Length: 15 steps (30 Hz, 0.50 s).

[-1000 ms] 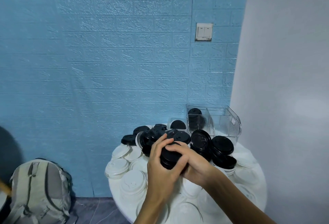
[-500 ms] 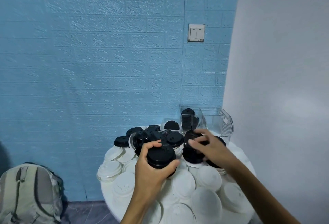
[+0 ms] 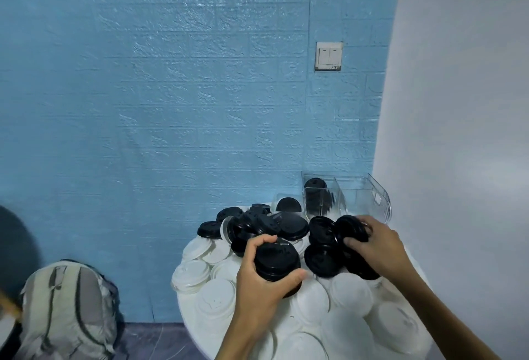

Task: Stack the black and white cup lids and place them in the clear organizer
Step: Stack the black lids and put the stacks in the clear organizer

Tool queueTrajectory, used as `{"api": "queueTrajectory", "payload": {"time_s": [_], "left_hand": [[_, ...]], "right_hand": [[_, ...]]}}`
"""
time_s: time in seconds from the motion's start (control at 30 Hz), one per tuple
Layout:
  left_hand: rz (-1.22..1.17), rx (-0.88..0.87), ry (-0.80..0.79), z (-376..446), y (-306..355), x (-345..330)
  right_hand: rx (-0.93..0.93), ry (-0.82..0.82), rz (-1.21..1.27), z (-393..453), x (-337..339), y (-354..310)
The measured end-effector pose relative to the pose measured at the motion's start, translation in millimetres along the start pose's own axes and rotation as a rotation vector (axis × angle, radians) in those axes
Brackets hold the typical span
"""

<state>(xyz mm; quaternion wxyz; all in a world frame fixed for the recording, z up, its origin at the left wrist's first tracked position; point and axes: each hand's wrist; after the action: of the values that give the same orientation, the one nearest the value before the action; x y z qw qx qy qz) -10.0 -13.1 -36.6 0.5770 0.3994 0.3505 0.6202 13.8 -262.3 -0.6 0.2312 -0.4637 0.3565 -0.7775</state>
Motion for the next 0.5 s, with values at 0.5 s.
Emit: {"api": "queueTrajectory", "payload": {"time_s": [0.5], "left_hand": [[-0.044, -0.046, -0.01, 2.1, -1.6, -5.1]], "right_hand": [[-0.106, -0.522, 0.584, -35.1, -45.0, -84.5]]}}
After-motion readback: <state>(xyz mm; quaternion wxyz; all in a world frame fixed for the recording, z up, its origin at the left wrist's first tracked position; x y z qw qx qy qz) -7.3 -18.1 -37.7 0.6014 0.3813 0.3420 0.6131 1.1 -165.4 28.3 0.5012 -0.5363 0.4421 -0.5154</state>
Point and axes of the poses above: each hand's wrist, its own z-axis towards the middle knuckle, its own x-axis out of the back of the hand, y = z × x, and after that the axes turned 6 degrees about z, right-handed
